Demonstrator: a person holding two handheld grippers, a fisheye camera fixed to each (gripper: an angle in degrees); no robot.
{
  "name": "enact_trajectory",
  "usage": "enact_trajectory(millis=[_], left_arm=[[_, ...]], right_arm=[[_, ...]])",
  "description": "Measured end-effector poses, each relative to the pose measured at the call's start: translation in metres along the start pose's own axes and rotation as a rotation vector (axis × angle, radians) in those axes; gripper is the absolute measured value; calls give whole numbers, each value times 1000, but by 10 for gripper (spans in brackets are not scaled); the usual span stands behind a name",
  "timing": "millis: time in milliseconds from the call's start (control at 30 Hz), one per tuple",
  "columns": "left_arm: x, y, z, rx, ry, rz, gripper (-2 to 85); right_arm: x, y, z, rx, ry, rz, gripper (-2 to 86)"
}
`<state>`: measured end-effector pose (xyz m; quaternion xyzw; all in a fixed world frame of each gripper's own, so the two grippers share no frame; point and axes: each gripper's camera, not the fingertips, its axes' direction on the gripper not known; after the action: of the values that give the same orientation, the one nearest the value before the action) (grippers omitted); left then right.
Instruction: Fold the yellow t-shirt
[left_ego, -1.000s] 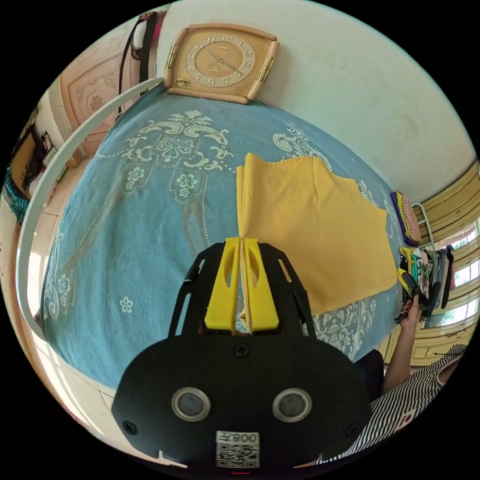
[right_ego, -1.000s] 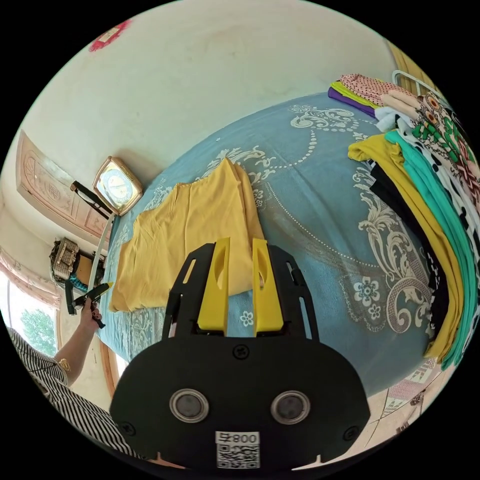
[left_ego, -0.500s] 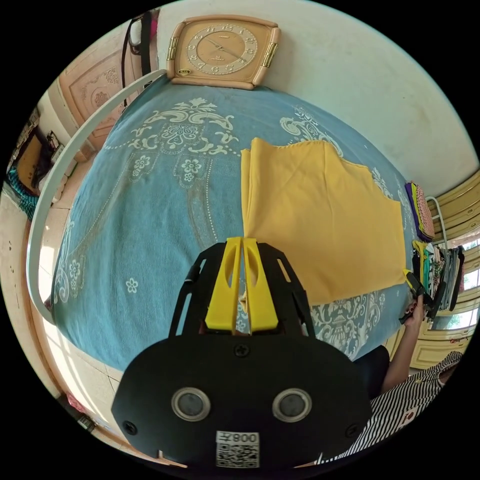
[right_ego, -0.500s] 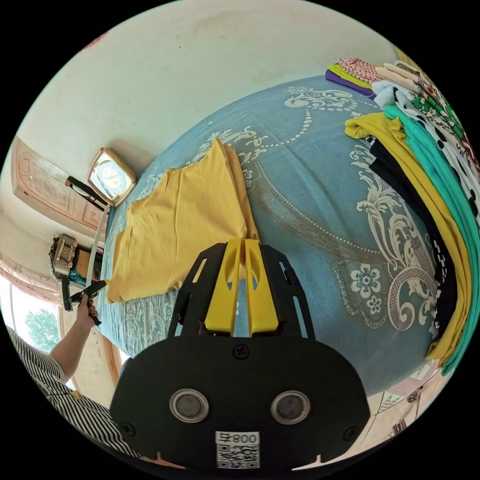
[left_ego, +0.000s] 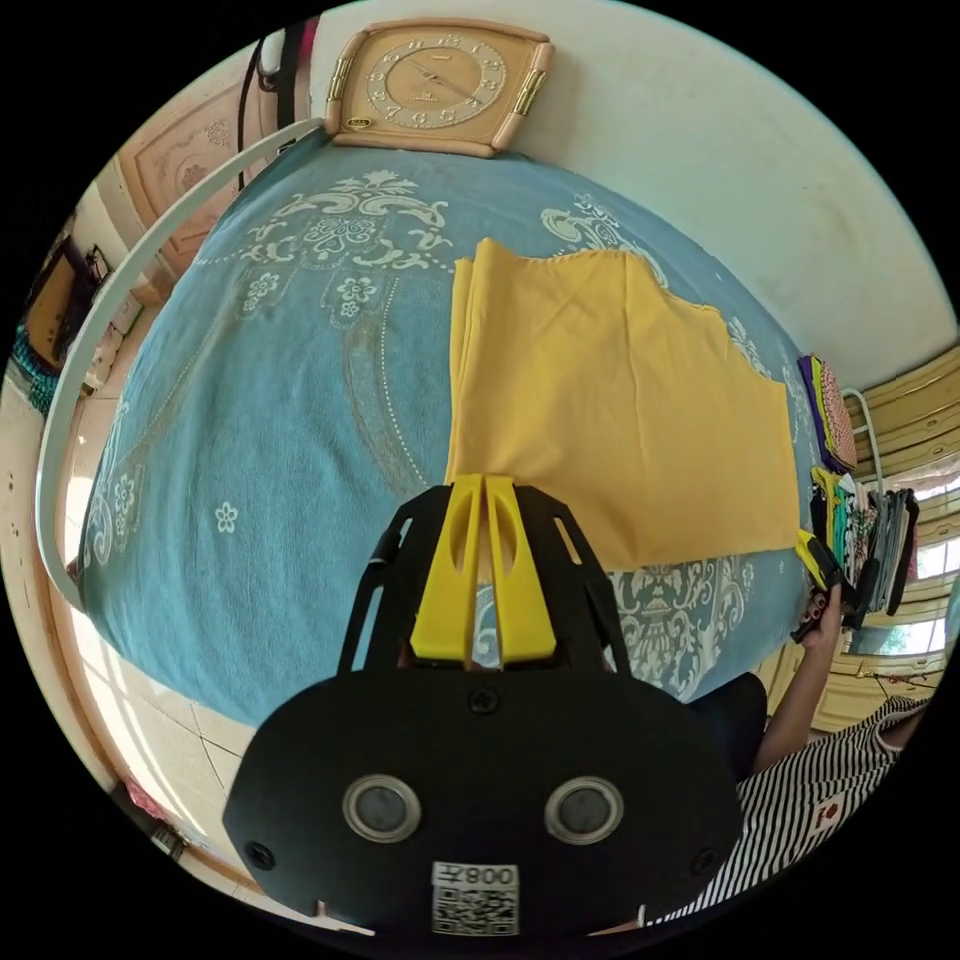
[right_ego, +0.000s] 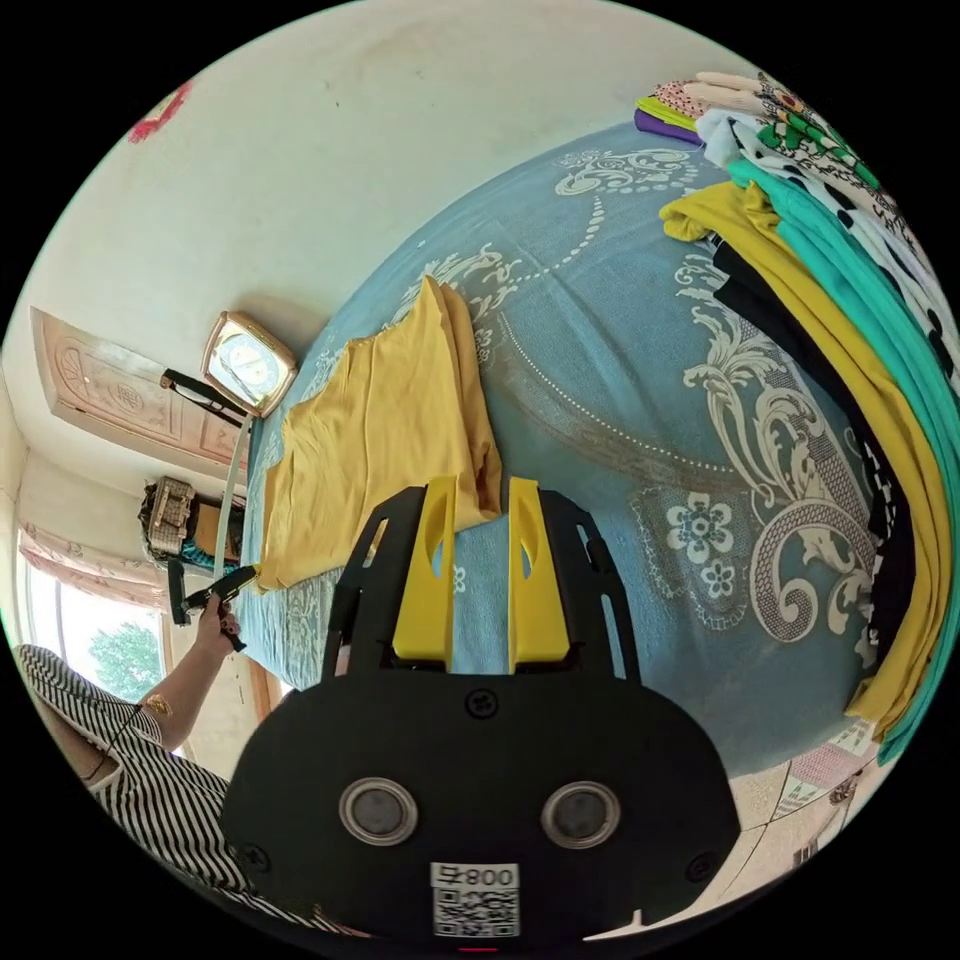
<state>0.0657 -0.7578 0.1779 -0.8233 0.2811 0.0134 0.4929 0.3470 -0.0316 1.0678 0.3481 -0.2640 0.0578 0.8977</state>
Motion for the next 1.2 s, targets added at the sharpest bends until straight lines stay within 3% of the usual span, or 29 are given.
enact_trajectory(millis=[100, 300, 533, 667, 867, 933, 1067, 1200], left_arm=[[12, 4, 3, 20, -32, 17, 4], [64, 4, 23, 81, 114, 131, 5], [190, -2, 81, 59, 370, 488, 15], [289, 16, 124, 30, 453, 781, 51], [395, 64, 158, 103, 378, 1147, 92], [419, 78, 171, 118, 276, 1229, 93], [450, 101, 201, 169, 70, 1300, 74], [461, 110, 216, 186, 43, 1278, 37]], right_arm=[[7, -1, -4, -27, -10, 12, 83], [21, -4, -12, -34, -89, 29, 55], [35, -7, -20, -24, -186, 40, 12], [51, -7, -33, 56, -357, 68, 6], [53, -14, -37, 67, -411, 55, 4], [52, -17, -36, 62, -418, 49, 4], [50, -23, -36, 59, -442, 34, 5], [51, -28, -34, 58, -441, 37, 5]])
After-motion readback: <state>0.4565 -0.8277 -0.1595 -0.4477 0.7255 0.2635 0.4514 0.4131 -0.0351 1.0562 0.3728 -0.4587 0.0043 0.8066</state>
